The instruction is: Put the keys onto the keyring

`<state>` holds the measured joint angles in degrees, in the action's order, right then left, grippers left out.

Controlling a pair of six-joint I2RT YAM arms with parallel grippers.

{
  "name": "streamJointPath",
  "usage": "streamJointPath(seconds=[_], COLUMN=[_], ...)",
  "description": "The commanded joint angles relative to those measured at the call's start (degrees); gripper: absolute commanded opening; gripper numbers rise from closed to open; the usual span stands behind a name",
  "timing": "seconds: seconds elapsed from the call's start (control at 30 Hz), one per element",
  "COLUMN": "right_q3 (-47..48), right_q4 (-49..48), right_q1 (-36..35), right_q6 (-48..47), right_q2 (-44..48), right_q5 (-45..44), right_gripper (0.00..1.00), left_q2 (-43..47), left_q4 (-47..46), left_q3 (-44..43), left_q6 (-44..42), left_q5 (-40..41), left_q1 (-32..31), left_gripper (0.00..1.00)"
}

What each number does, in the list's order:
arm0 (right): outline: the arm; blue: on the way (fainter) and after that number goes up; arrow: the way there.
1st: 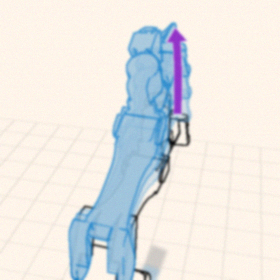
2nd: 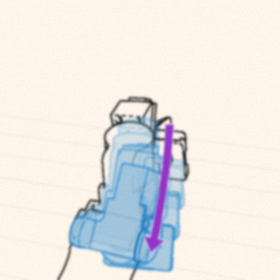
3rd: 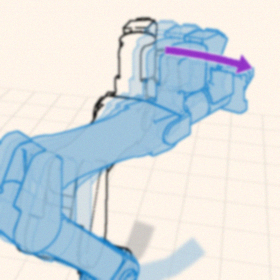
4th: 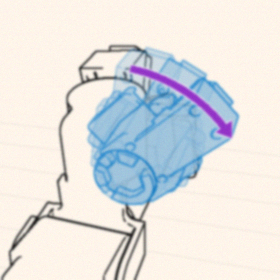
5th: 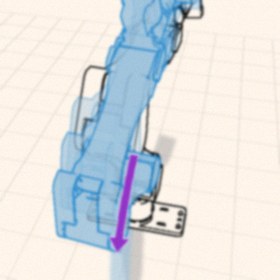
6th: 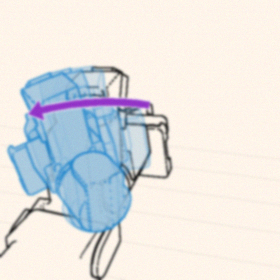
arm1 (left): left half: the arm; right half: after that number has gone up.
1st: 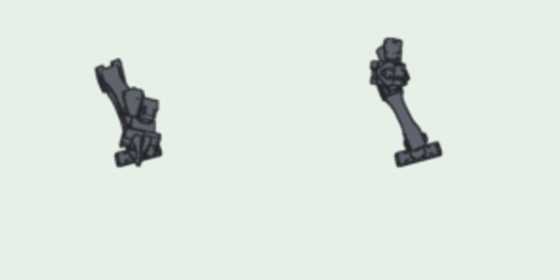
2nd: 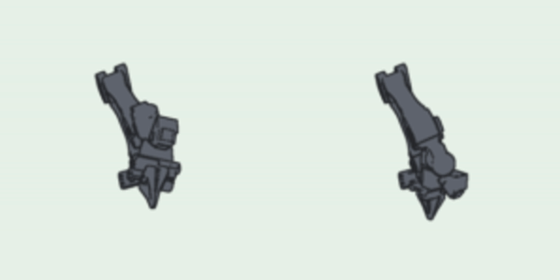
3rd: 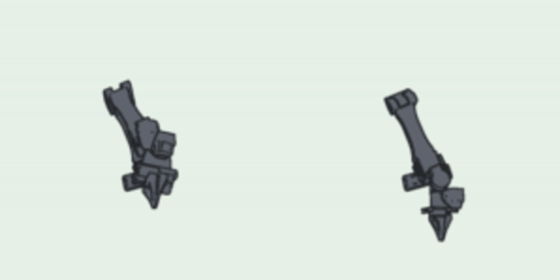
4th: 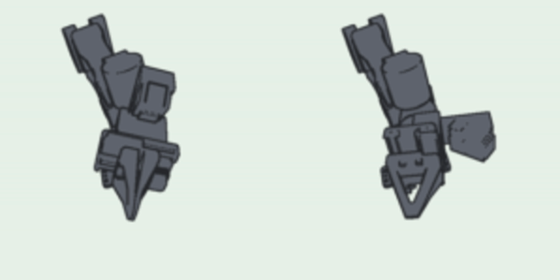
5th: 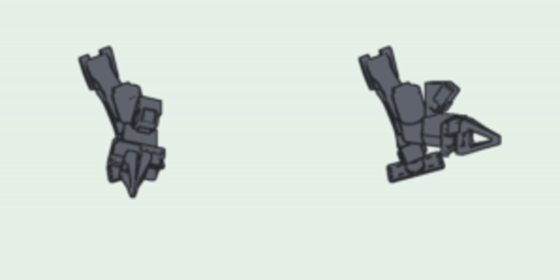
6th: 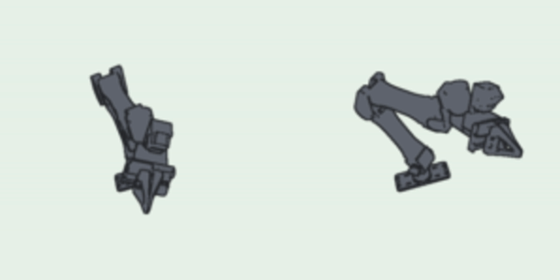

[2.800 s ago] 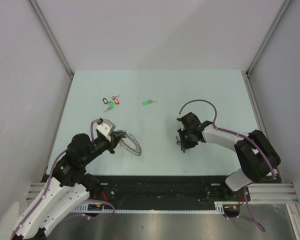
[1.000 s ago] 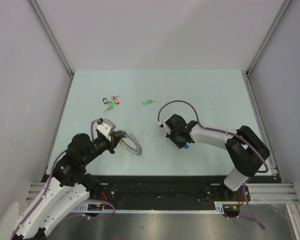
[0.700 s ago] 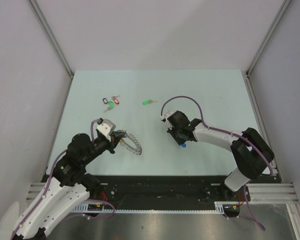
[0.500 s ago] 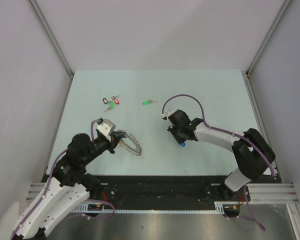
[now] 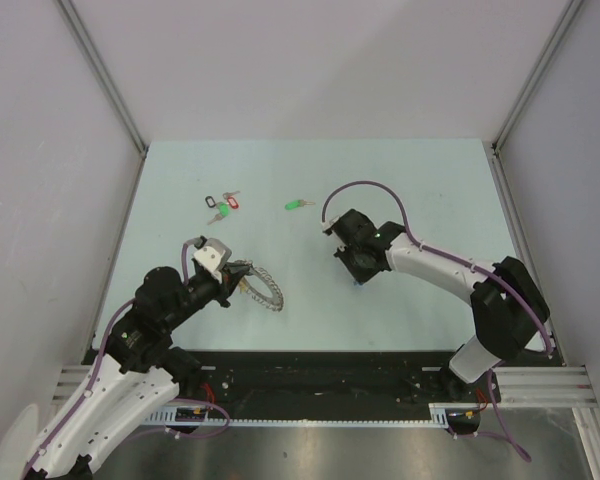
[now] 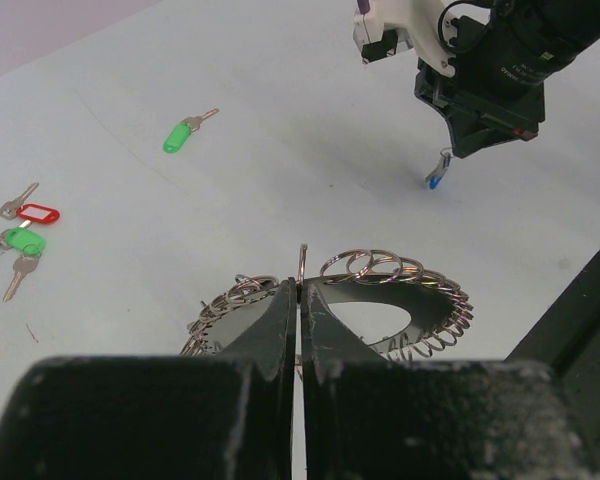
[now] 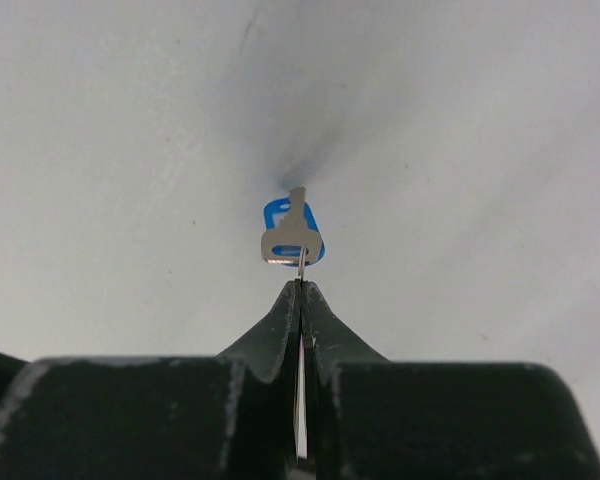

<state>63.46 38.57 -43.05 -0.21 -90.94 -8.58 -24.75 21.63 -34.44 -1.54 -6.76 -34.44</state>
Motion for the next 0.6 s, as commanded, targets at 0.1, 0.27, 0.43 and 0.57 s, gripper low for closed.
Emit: streamJointPath(seconds=[0.1,0.27,0.43,0.57], right_q3=[8.60,10.62,15.37,19.41], right_q4=[21.88,22.43,19.53,18.39], right_q1=[0.51,1.21,0.77,0.60], right_q6=[0.38,-6.47,-10.16,-13.58], right_q2=[-5.47,-6.00,-12.41,-18.83], right_q5=[-10.23,-4.26,-1.89,-1.09], right_gripper=[0.00,0.00,0.00,0.00], left_q2=[0.06,0.06,0.05,0.06], left_q4=[-2.82,-2.91,-2.73,-2.73], left_q3=[-0.46,-0.54,-0.54,-0.46], left_q6=[-0.66,-0.66,-0.74,-0.74], left_q5=[-0.62,-0.62,-0.71,-0.71], left_q1=[0.16,0.25,0.25,0.25], left_gripper=[0.00,0.00,0.00,0.00])
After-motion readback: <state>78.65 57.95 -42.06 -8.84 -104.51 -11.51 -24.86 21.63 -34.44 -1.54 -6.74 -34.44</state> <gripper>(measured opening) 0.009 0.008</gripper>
